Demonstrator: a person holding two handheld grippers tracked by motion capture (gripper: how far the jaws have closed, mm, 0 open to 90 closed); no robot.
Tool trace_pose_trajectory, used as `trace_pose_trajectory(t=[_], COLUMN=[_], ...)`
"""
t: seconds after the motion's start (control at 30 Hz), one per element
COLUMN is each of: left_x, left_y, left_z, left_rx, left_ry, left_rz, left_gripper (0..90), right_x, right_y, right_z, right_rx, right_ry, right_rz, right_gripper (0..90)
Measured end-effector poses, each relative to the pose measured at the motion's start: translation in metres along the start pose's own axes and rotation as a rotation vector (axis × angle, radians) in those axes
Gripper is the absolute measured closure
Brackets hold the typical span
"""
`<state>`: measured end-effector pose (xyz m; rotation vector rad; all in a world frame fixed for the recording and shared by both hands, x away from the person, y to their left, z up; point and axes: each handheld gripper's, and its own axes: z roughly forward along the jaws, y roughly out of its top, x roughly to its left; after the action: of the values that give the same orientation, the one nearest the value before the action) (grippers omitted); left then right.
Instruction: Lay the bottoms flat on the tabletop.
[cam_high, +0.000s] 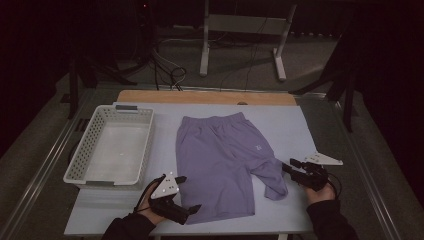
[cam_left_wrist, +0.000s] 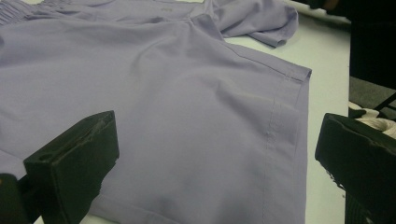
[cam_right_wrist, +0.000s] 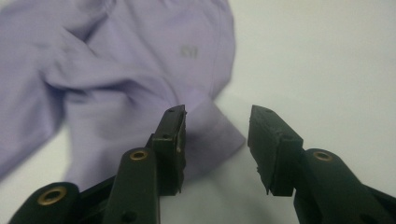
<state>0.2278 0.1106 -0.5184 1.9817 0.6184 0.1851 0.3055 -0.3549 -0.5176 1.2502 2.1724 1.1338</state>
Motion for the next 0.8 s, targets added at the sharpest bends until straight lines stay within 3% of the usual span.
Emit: trace_pose_trajectory(t=[0.07,0.17,0.2,0.27,0.3,0.33,0.4,0.47,0.77,0.8], left_x=[0.000,0.000,0.000,0.000,0.000,0.000,-0.001,-0.001,-0.001,-0.001], left_y=[0.000,-0.001,0.000,-0.001,-0.001,-0.001,0.000,-0.001,0.000,0.000], left_z=[0.000,0.000,0.000,0.000,0.001,0.001,0.001,0.001,0.000,0.000], left_rx=[0.004,0.007,0.006,0.006,0.007,0.007,0.005,0.009,0.006,0.003], left_ry=[0.000,-0.002,-0.002,-0.005,-0.004,-0.004,-0.005,-0.006,-0.005,-0.005], left_rz=[0.003,-0.002,0.001,0.000,-0.004,-0.004,0.005,0.003,0.001,0.006], left_gripper=[0.4,0.4,0.4,0.4,0.4,0.4,0.3,0.3,0.3,0.3], right_x=[-0.001,0.000,0.000,0.003,0.004,0.004,0.006,0.008,0.013,0.017], right_y=[-0.001,-0.004,-0.004,-0.003,-0.003,-0.003,-0.001,0.001,0.019,0.027], right_z=[0.004,0.020,0.020,0.022,0.023,0.023,0.023,0.021,-0.006,-0.017], right_rx=[0.012,0.100,0.100,0.103,0.110,0.110,0.118,0.127,0.026,-0.012], right_ry=[-0.002,-0.007,-0.007,-0.011,0.008,0.008,0.039,0.039,0.046,0.056], right_rz=[-0.004,-0.043,-0.043,-0.079,-0.078,-0.078,-0.078,-0.102,-0.094,-0.104], right_gripper=[57.4,59.5,59.5,68.0,75.4,75.4,88.3,89.2,89.4,89.4])
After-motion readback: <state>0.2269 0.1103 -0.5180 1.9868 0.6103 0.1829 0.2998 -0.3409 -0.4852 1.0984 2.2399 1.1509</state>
